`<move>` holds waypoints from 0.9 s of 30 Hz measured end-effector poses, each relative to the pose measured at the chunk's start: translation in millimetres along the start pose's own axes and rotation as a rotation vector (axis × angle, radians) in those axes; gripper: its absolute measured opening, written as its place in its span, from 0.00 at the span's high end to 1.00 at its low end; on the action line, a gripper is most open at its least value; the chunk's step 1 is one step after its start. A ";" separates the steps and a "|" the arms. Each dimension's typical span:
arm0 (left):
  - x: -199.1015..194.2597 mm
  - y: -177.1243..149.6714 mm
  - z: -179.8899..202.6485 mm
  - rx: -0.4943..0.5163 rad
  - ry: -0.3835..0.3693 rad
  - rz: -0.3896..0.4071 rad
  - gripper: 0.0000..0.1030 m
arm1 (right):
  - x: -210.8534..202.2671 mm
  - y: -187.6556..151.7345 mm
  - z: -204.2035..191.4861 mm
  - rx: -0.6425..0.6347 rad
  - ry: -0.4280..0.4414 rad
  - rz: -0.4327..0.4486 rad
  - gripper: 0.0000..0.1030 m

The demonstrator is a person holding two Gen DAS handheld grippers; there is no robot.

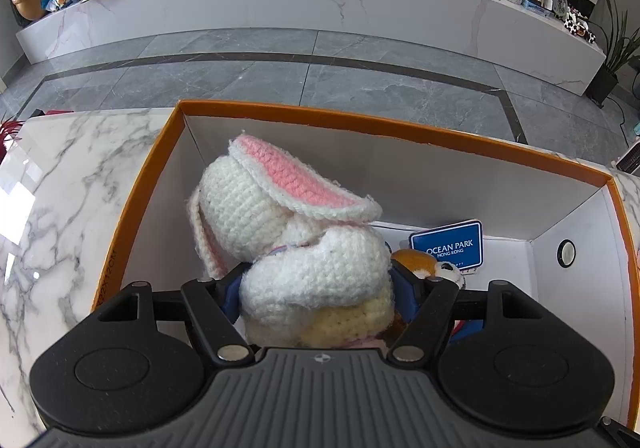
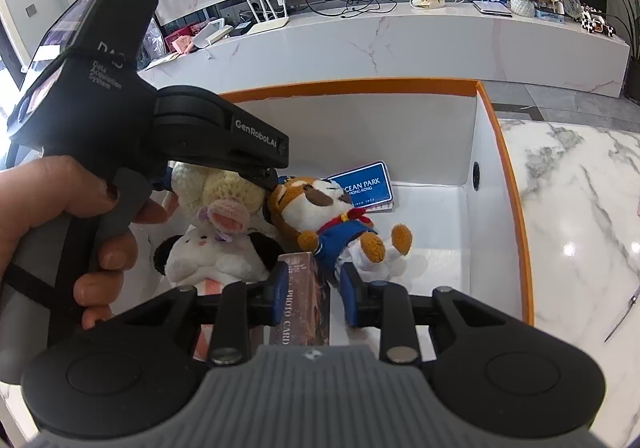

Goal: Organize objects
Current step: 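Release the bunny into the box with the left tool while the right tool releases the card box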

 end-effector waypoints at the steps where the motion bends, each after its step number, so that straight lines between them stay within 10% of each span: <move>1: 0.3 -0.2 0.9 0.003 0.004 0.001 0.20 | 0.4 0.1 -0.1 0.000 0.000 0.000 0.69; 27: 4.8 -4.6 8.9 0.055 0.044 -0.012 0.13 | 9.6 0.3 -0.7 -0.005 -0.011 -0.002 0.45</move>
Point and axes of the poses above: each gripper's, at about its wrist camera, not at the fingertips, and x roughly the way its jaws point, z to its right, y to its top, the point moved 6 cm from there along x, roughly the way its jaws point, and after that the axes turned 11 degrees about y, right-handed, at the moved point
